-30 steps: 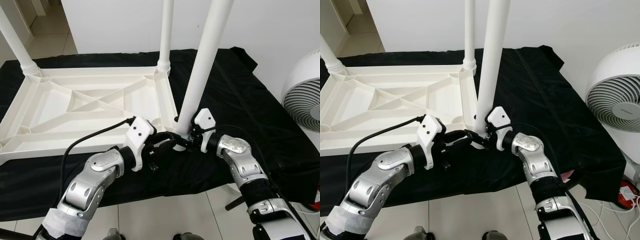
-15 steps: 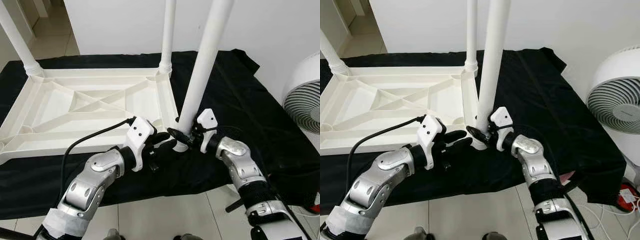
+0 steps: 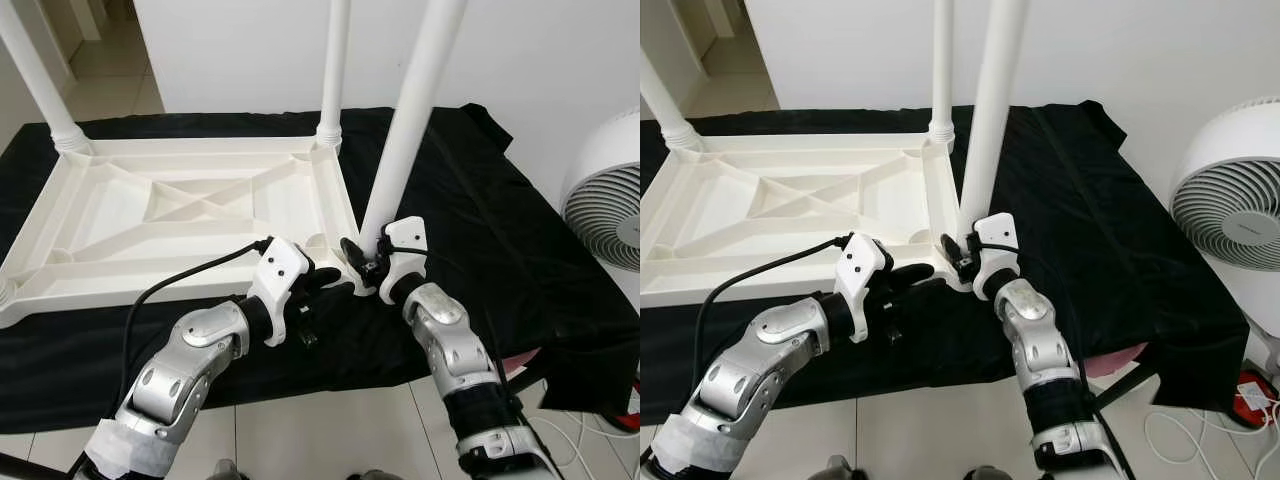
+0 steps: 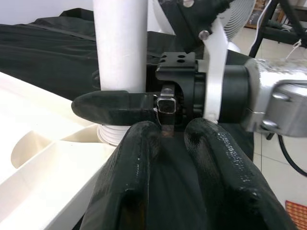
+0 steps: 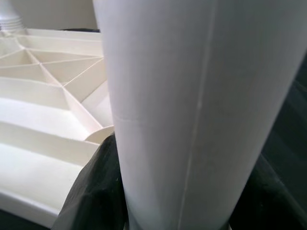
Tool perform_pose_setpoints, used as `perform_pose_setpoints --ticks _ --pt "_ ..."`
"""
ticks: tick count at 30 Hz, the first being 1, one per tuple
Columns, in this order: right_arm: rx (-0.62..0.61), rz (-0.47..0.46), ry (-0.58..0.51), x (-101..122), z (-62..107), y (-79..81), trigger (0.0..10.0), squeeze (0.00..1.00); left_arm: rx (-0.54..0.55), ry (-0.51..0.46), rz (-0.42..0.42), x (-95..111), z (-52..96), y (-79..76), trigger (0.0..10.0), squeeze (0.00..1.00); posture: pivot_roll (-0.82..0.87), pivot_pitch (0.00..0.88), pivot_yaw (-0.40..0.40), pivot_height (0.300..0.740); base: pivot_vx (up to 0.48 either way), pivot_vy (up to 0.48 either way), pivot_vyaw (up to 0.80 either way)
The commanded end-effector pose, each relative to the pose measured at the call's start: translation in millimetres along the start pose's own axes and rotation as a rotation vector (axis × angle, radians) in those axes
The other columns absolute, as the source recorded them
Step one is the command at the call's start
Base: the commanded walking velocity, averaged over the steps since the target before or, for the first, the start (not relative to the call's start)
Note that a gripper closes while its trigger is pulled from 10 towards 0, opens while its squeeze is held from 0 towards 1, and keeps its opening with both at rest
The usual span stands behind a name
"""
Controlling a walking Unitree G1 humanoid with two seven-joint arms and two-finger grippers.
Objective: Building children table
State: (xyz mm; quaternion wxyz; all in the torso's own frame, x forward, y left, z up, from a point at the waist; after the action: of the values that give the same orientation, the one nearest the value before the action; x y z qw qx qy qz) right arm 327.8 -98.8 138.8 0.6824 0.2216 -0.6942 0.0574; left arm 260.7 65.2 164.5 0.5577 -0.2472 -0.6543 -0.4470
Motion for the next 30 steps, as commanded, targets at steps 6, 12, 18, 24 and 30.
perform_pose_setpoints --ticks 6,12,18,24,30 --pt "-0.122 -0.024 -0.085 1.9 3.6 18.1 10.0 0.00 0.097 0.026 -0.026 -14.1 1.8 7.0 10.0 0.00 -0.02 0.021 -0.018 0.740 0.000 0.000 0.00" --pt "-0.157 -0.024 -0.080 5.2 6.5 10.0 10.0 0.00 0.213 0.038 -0.056 -29.0 1.2 5.9 10.0 0.00 -0.03 0.029 -0.018 0.740 0.000 0.000 0.00" --pt "-0.177 -0.034 -0.047 -0.8 8.5 11.4 10.0 0.00 0.277 -0.006 -0.043 -29.0 1.3 3.4 10.0 0.00 -0.02 0.040 -0.023 0.740 0.000 0.000 0.00" --pt "-0.169 -0.079 -0.043 -1.7 13.3 20.5 10.0 1.00 0.214 -0.024 -0.078 -31.2 3.7 -9.3 10.0 0.00 -0.02 0.052 -0.030 0.740 0.000 0.000 0.00" --pt "-0.150 -0.046 -0.044 1.4 14.0 23.5 10.0 0.77 0.186 -0.043 -0.057 -31.1 7.1 -11.1 10.0 0.00 -0.02 0.055 -0.028 0.740 0.000 0.000 0.00"
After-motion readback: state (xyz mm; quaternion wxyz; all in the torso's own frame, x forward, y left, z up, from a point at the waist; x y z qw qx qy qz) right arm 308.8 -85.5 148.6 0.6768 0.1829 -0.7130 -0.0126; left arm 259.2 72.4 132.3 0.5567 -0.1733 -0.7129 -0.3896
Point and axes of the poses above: a point about 5 cm out from each wrist's last joint towards the gripper, its own z axis pointing back from the gripper into the wrist, its own x axis along the axis of the wrist's last joint, y = z × x, the point moved 1 cm from there along -z, pointing out of the wrist towards the gripper, and after that the axes turned 15 degrees about -z, right-handed, at the moved point
